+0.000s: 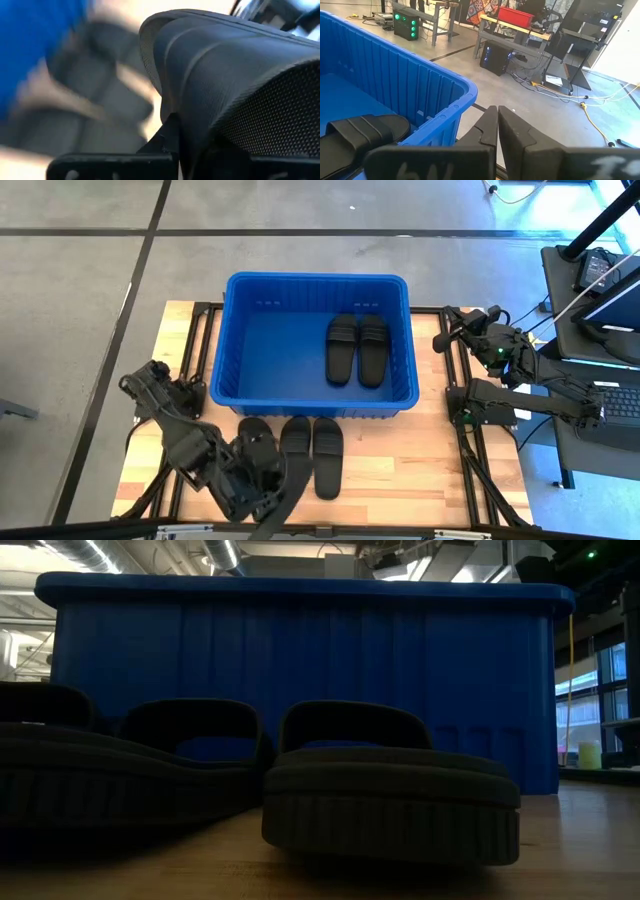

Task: Pick and place slides into bin
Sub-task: Put the black slides into the blue organizer bin

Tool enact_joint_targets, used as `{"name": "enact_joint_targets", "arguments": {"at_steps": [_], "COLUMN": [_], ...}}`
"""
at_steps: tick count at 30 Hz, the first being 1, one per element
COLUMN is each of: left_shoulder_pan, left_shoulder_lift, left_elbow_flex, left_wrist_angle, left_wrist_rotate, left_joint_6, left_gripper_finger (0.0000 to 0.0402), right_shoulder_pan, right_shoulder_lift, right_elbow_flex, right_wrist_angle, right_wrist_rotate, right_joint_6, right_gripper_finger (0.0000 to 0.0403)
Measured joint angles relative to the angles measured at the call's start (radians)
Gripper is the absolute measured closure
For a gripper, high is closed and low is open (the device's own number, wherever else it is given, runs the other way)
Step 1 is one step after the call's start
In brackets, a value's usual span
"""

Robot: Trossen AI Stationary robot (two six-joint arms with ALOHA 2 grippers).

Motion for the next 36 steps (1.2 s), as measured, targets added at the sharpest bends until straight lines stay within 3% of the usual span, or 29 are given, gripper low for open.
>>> {"name": "enact_joint_targets", "arguments": {"at_steps": [6,9,15,27,36], "left_shoulder_pan": [0.100,0.179,0.384,0.862,1.092], "left_shoulder_lift": [-0.002,-0.003,-0.033,-0.076,-0.076], "left_elbow_flex": [0.158,0.191,0.186,0.165,-0.055], "left_wrist_angle": [-0.137,-0.258,-0.243,-0.240,-0.240], "left_wrist_rotate": [-0.234,-0.277,-0.339,-0.243,-0.210], "left_joint_6": [0.271,0.370,0.797,1.221,1.324], "left_gripper_finger": [0.0395,0.0395,0.0395,0.0395,0.0395], "right_shoulder_pan": [0.000,0.000,0.000,-0.001,-0.001], "right_shoulder_lift": [0.000,0.000,0.000,0.000,0.000], "right_elbow_flex": [0.000,0.000,0.000,0.000,0.000], "right_wrist_angle": [0.000,0.000,0.002,0.000,0.000], "right_wrist_rotate": [0.000,0.000,0.003,0.027,0.028], "right_joint_6": [0.000,0.000,0.000,0.030,0.058], "right_gripper_finger": [0.0390,0.0395,0.0393,0.0396,0.0397]}}
